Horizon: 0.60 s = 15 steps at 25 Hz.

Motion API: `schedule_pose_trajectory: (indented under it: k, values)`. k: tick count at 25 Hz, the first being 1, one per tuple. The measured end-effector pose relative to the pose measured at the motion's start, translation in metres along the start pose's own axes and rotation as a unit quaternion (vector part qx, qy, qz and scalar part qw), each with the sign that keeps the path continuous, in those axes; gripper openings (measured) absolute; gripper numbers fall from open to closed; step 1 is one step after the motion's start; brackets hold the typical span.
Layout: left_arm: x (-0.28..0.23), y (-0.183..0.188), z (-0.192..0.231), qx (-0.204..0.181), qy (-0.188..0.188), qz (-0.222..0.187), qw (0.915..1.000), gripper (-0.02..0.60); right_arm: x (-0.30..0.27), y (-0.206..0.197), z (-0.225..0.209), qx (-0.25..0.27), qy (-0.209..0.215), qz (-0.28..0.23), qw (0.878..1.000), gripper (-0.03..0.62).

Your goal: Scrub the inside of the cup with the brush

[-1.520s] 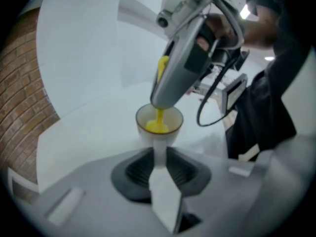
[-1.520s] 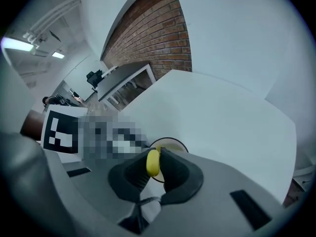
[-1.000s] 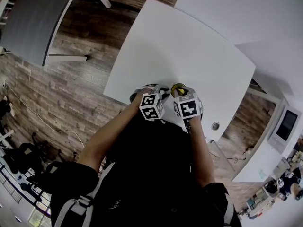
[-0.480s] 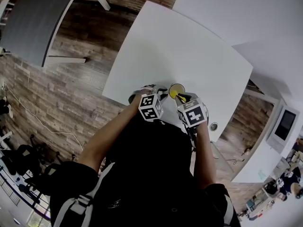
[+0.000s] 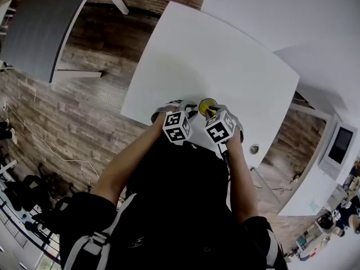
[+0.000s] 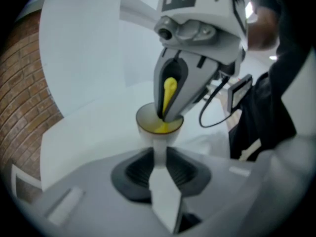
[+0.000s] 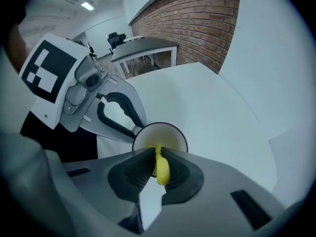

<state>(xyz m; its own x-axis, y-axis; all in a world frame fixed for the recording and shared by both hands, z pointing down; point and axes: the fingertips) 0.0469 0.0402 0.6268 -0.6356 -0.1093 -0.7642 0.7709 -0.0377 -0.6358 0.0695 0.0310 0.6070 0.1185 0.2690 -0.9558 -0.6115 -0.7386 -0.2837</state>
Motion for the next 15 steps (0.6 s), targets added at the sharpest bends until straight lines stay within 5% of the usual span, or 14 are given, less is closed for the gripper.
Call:
schedule_pose_trajectory:
  k: [8,15]
  values:
    - [0.001,0.0,0.0,0.004,0.0,0.002,1.0,0.075,0.004,0.002,-0.019,0.02,-0.079,-0.021,0.996,0.031]
    - [-0.001,0.001,0.001,0.008,0.005,0.004,0.9999,0.075,-0.001,0.007,-0.013,-0.042,-0.029,-0.025,0.998,0.031]
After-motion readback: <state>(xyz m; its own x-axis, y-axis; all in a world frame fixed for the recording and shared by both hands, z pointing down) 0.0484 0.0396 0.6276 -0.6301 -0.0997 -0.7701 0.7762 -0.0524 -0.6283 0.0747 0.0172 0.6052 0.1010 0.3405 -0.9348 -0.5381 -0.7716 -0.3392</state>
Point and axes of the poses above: the fingertips, and each gripper's own axes: x backward along the fingers, z to its left, y out of its top, and after that the axes turned 8 degrees about -y, right-handed
